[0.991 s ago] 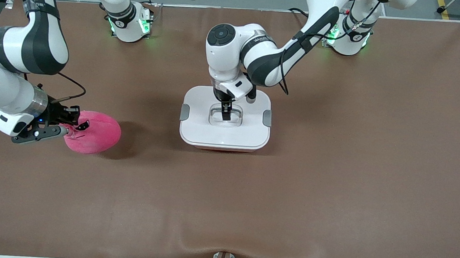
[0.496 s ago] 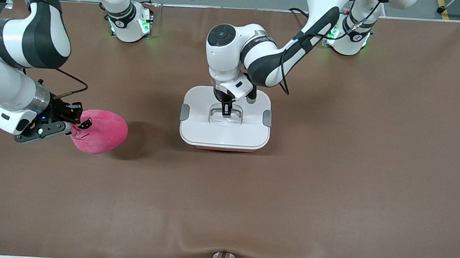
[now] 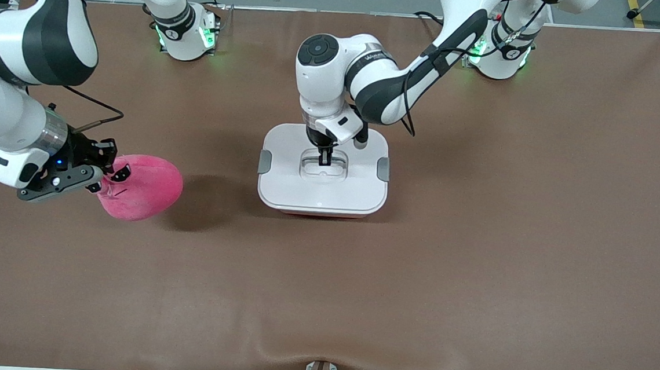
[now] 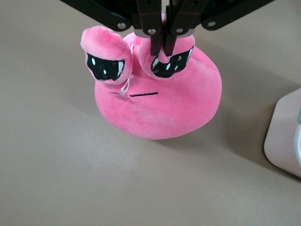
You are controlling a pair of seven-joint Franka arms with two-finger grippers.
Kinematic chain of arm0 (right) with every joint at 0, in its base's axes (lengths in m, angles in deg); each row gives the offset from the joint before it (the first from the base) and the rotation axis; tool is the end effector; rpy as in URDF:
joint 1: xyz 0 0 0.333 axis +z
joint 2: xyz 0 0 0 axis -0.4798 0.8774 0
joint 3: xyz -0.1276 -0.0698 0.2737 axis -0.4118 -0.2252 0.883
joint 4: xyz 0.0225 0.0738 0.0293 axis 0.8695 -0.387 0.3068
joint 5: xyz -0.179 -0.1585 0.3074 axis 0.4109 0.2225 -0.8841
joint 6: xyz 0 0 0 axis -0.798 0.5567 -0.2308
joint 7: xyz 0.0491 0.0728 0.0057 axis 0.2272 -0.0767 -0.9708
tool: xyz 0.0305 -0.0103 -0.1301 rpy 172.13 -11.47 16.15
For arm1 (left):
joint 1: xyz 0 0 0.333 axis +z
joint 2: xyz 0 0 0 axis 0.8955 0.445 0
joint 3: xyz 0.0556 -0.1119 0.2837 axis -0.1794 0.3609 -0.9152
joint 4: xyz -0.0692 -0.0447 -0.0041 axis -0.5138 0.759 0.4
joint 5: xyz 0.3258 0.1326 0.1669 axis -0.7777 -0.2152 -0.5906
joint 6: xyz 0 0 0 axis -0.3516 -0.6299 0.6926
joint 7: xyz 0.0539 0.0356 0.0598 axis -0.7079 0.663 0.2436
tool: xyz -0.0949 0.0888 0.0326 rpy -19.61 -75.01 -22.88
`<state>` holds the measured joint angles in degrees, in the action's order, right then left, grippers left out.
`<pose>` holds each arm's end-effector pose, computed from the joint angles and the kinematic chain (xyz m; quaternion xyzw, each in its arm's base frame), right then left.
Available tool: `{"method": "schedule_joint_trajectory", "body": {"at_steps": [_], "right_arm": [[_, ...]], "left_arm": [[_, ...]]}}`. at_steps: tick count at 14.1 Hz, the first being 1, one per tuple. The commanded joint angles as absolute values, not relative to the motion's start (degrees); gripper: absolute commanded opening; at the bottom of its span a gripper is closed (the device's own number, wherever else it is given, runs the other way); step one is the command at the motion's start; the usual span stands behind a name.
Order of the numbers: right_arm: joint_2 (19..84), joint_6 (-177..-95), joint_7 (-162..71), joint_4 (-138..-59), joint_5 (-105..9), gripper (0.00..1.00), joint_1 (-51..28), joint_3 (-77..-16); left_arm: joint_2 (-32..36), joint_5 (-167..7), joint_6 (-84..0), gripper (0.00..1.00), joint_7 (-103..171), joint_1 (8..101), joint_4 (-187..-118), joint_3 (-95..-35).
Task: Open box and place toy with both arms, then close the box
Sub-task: 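Close the left gripper on the lid handle and hold the plush, then lift the lid off with the left gripper while the right gripper lifts the plush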
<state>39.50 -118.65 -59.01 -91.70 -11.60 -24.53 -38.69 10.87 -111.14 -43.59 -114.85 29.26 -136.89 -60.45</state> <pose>0.6032 0.0652 0.4705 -0.9751 -0.2165 0.0476 0.0104 0.4466 -0.5506 0.3219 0.6921 0.7186 0.0552 0.0399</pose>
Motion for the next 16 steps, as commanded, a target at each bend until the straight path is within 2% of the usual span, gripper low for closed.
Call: {"method": "schedule_joint_trajectory", "body": {"at_steps": [1, 6, 9, 16], "right_arm": [[38.28, -116.64, -61.01, -90.97, -11.78, 0.0, -23.58, -38.8], [36.61, -114.36, -66.28, -90.35, -12.14, 0.0, -22.79, -38.71], [35.03, -112.33, -68.92, -90.62, -14.24, 0.0, -21.82, -38.71], [34.58, -111.01, -70.95, -89.13, -15.04, 0.0, -15.24, -38.71]], "left_arm": [[9.29, -112.13, -43.08, 0.0, -115.67, 29.3, -136.2, -59.95], [4.19, -107.57, -37.64, 0.0, -108.56, 30.08, -136.2, -59.86], [0.33, -101.07, -33.43, 0.0, -95.58, 34.56, -136.2, -59.86], [-6.36, -89.29, -22.09, 0.0, -55.0, 53.34, -136.11, -59.68]]}}
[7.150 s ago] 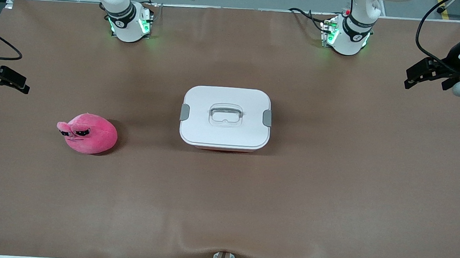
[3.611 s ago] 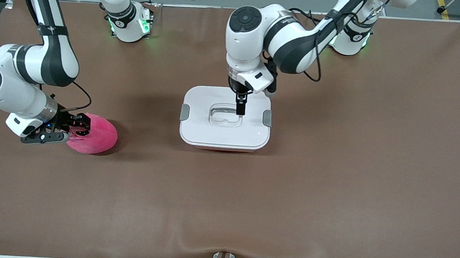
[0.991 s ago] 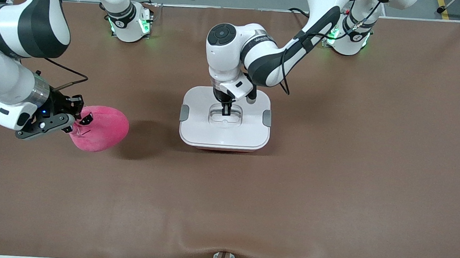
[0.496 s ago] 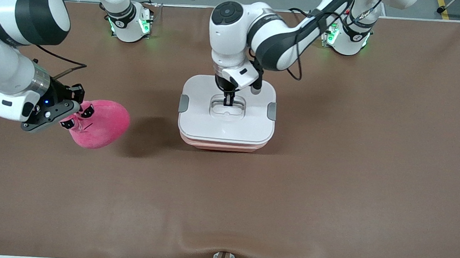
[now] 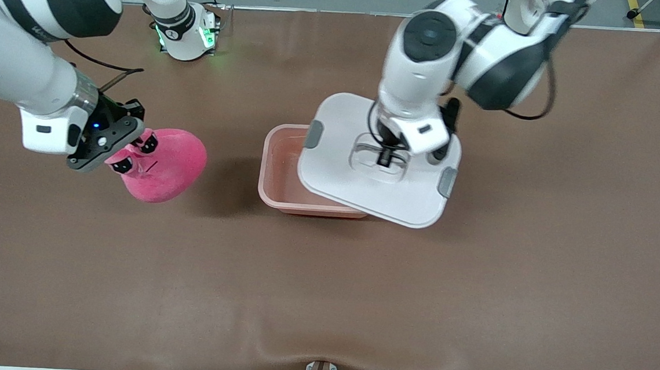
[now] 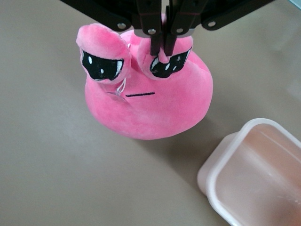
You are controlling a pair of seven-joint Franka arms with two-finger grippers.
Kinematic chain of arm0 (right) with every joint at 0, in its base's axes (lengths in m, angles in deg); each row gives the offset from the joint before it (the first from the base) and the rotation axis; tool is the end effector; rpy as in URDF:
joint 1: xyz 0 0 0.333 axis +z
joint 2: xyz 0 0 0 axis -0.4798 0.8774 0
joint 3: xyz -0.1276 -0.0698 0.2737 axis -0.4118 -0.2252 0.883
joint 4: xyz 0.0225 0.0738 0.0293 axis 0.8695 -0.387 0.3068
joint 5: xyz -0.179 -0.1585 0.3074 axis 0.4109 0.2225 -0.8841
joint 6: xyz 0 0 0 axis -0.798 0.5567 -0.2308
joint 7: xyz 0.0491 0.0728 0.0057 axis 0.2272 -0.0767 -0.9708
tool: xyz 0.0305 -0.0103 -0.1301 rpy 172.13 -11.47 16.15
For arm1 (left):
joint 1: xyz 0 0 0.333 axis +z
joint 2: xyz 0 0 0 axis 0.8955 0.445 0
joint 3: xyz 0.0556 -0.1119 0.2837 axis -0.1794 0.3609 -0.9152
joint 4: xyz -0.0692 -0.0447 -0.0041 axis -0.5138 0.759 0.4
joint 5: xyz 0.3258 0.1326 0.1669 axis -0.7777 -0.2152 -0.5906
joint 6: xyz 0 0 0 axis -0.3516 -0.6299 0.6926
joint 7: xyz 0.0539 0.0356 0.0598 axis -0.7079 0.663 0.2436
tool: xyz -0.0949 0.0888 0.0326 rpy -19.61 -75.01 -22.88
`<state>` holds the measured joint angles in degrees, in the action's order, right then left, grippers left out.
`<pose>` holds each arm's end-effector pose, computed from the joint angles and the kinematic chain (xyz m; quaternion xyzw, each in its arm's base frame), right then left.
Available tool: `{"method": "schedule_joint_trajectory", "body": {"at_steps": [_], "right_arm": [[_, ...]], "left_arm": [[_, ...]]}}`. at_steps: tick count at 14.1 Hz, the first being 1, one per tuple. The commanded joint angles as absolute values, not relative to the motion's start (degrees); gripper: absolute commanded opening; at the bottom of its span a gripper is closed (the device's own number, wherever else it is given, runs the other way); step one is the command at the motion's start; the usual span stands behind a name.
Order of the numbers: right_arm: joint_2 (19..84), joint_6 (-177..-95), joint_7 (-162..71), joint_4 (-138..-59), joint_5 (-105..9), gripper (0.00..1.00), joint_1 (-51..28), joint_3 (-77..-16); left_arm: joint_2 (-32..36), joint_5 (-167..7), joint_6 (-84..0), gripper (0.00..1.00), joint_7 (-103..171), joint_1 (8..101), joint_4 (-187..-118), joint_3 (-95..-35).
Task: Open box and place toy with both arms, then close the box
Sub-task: 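Lift the lid off with the left gripper while the right gripper lifts the plush, then lower the plush into the pink box and open the right gripper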
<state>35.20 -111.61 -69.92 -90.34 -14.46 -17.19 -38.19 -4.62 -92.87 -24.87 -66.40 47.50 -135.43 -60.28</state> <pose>0.5613 0.1470 0.5173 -0.9263 -0.3706 0.0559 0.0372 0.5302 -0.3747 0.4797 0.8264 0.5623 -0.0290 0.0036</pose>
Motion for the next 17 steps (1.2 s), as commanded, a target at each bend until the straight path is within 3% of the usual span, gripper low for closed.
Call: {"method": "schedule_joint_trajectory", "body": {"at_steps": [1, 7, 11, 17], "right_arm": [[34.93, -111.19, -71.21, -88.69, -15.04, 0.0, -14.45, -38.71], [34.93, -114.96, -73.06, -89.39, -14.07, 0.0, -3.38, -38.88], [34.85, -116.72, -76.64, -89.65, -10.3, 0.0, 4.0, -38.88], [35.72, -121.46, -94.12, -89.91, -10.03, 0.0, 5.69, -38.88]], "left_arm": [[-6.45, -88.23, -21.46, 0.0, -49.97, 55.73, -136.11, -59.77], [-7.5, -88.22, -16.11, 0.0, -22.63, 67.07, -135.58, -59.95], [-7.6, -88.66, -15.39, 0.0, -16.26, 69.55, -136.1, -60.21], [-7.6, -88.83, -14.34, 0.0, -14.68, 70.96, -136.11, -60.38]]}}
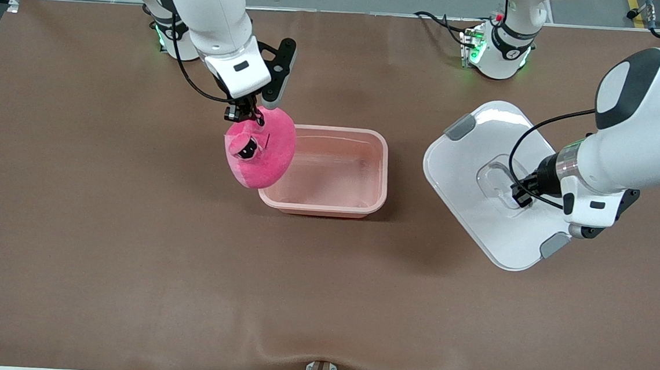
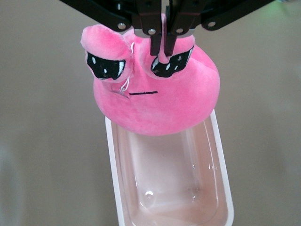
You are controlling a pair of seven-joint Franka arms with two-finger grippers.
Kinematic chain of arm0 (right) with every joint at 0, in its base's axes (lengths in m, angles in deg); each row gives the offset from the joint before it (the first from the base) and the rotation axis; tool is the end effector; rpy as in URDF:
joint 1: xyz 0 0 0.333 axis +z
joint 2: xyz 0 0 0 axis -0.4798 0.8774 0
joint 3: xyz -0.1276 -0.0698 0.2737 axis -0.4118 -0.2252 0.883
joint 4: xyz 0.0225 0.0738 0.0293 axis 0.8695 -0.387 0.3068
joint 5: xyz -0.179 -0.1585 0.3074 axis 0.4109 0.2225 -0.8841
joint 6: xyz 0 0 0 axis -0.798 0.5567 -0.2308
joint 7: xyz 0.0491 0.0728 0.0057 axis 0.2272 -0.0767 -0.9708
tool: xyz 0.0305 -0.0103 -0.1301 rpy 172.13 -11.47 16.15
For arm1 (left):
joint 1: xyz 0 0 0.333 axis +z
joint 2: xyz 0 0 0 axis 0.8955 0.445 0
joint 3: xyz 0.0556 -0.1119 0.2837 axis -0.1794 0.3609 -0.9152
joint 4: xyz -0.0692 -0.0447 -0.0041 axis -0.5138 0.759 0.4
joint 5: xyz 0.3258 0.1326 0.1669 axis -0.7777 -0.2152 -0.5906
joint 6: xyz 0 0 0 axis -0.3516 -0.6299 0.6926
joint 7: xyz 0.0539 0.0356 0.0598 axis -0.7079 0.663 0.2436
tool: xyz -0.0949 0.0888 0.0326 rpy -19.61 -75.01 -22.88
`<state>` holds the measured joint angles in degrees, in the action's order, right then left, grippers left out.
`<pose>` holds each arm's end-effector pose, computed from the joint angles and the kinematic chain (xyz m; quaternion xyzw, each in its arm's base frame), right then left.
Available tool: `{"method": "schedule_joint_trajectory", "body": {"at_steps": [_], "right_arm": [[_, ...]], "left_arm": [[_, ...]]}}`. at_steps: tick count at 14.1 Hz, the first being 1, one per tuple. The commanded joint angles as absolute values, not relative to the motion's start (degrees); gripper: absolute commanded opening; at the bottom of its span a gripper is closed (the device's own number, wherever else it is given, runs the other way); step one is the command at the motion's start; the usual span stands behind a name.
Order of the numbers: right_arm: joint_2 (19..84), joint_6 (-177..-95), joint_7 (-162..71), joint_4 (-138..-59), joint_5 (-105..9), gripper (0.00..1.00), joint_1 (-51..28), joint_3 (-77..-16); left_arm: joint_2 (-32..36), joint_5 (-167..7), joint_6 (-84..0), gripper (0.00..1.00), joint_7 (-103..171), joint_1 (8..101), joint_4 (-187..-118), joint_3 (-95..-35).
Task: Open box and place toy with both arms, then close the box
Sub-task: 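Lower the plush into the pink box and open the right gripper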
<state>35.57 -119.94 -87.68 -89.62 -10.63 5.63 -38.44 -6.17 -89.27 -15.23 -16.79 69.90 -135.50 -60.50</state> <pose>0.4852 0.3577 0.5310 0.7415 0.6707 0.0148 0.0056 0.6042 -0.1449 0.4829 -0.9310 -0.3525 0.0947 0.0025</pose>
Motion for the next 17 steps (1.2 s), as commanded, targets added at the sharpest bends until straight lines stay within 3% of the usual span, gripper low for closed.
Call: {"method": "schedule_joint_trajectory", "body": {"at_steps": [1, 17], "right_arm": [[36.16, -122.17, -96.5, -89.91, -10.03, 0.0, 5.78, -38.88], [40.03, -125.95, -99.68, -90.0, -9.85, 0.0, 9.64, -38.88]], "left_arm": [[-7.68, -88.83, -14.25, 0.0, -14.07, 71.13, -135.93, -60.47], [-8.3, -88.04, -11.61, 0.0, -7.56, 75.62, -136.9, -59.95]]}}
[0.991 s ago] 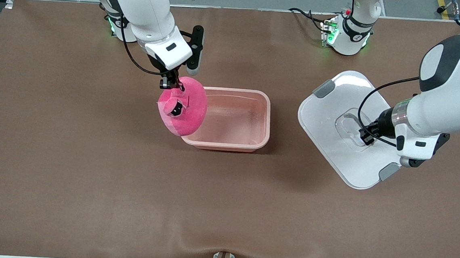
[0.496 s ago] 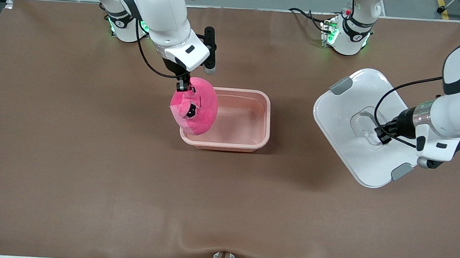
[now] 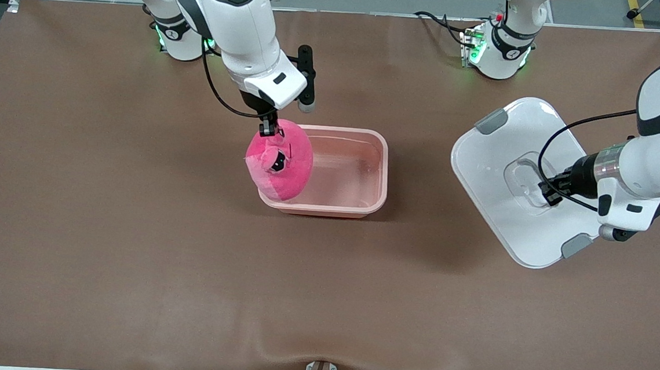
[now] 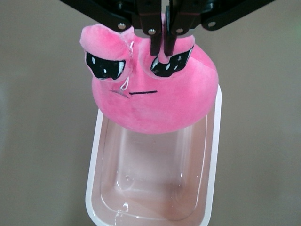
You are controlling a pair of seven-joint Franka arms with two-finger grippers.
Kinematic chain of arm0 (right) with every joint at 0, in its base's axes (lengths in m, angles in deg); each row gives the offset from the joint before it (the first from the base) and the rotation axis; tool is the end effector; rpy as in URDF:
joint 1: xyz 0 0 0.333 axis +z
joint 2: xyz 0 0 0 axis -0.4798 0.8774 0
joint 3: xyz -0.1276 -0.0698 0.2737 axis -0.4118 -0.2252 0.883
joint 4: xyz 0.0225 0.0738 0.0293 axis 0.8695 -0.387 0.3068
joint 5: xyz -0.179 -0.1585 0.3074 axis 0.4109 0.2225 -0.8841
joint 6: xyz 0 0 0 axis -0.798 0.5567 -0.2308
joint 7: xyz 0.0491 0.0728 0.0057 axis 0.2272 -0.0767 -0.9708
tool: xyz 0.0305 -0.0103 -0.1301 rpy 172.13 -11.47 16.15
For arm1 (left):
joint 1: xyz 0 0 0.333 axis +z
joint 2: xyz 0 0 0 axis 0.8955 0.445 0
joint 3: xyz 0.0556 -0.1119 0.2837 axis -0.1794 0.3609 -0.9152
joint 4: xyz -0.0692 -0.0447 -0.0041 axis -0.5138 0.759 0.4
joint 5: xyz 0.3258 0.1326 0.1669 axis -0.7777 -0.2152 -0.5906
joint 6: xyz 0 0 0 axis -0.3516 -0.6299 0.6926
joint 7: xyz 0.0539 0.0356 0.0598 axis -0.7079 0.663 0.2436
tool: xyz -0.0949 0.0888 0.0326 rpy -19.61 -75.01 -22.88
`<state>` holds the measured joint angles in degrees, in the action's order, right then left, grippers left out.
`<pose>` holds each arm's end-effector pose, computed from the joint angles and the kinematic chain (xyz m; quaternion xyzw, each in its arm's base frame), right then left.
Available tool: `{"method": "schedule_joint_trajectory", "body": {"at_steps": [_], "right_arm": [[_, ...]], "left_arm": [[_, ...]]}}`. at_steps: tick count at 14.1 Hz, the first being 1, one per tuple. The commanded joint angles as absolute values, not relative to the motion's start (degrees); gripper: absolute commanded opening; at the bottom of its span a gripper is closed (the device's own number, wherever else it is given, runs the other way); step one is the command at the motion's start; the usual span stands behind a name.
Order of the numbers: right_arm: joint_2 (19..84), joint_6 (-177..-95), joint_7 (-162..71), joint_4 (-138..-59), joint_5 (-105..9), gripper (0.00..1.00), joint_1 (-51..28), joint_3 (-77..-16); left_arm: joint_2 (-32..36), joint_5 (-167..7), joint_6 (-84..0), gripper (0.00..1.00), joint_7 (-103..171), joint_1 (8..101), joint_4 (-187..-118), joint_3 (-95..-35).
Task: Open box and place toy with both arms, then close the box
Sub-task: 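Lower the plush into the pink box and open the right gripper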
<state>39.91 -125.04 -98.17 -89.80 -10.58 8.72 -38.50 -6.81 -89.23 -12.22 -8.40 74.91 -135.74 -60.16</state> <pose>0.4850 0.3983 0.4912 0.6571 0.7535 0.0196 0.0062 0.6041 -0.0943 0.4846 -0.9406 -0.3199 0.1135 0.0039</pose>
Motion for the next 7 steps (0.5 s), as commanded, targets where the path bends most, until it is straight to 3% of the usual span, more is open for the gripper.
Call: {"method": "schedule_joint_trajectory", "body": {"at_steps": [1, 6, 7], "right_arm": [[40.12, -126.13, -100.38, -90.0, -9.85, 0.0, 9.56, -38.88], [40.56, -126.39, -100.48, -90.18, -9.85, 0.0, 9.65, -38.88], [40.47, -126.39, -100.48, -90.18, -9.85, 0.11, 9.56, -38.97]], "left_arm": [[-8.21, -88.13, -11.61, 0.0, -7.47, 75.53, -136.9, -59.95], [-7.95, -88.48, -11.7, 0.0, -7.56, 75.44, -136.81, -59.94], [-7.95, -88.48, -11.7, 0.0, -7.56, 75.53, -136.72, -59.95]]}}
